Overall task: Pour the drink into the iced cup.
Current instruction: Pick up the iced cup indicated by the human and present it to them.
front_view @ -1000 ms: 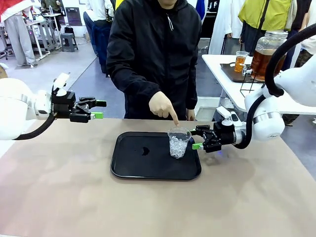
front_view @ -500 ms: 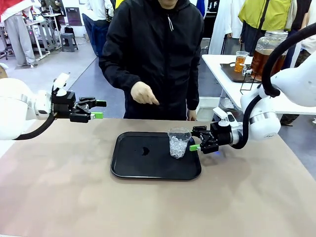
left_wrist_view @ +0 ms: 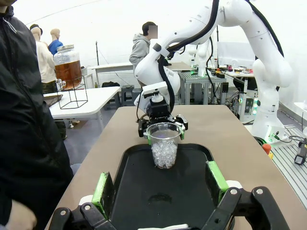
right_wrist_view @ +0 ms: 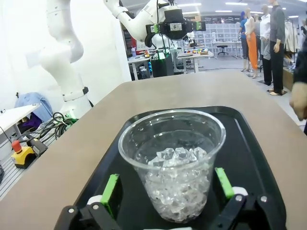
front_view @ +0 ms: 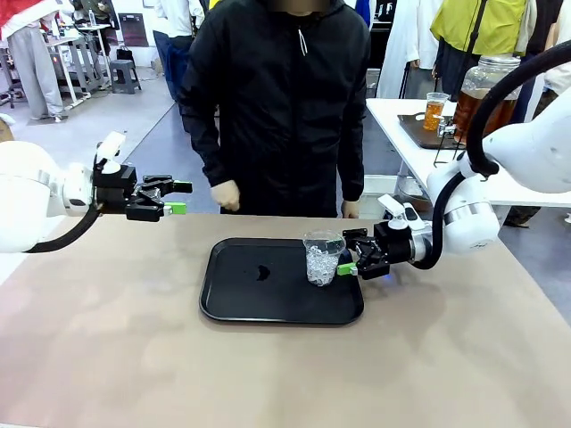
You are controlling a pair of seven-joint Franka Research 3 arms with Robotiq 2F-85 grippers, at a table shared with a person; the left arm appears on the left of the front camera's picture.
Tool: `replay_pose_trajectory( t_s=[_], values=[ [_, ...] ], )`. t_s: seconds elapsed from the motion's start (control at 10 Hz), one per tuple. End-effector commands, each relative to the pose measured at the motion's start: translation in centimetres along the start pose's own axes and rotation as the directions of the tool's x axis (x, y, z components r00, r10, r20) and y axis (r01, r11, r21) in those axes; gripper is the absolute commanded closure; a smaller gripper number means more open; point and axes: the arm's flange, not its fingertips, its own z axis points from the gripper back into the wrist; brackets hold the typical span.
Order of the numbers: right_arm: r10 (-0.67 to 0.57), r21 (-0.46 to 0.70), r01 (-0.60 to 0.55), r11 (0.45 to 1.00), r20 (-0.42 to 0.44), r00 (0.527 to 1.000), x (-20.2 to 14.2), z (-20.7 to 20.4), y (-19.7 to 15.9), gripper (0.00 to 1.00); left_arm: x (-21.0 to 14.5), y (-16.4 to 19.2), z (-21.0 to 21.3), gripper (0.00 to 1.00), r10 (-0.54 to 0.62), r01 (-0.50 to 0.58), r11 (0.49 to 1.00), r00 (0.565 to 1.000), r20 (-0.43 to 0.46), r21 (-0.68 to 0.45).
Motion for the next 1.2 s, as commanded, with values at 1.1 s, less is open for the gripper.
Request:
replay_pose_trajectory(
  t_s=[1.1],
  values=[
    [-0.005,-0.014,0.006,1.0,0.024,1.0,0.3,-4.1,-2.4,0.0,0.2,-0.1,-0.2,0.0,-0.002,0.002,1.0,1.0,0.006,0.004]
  ],
)
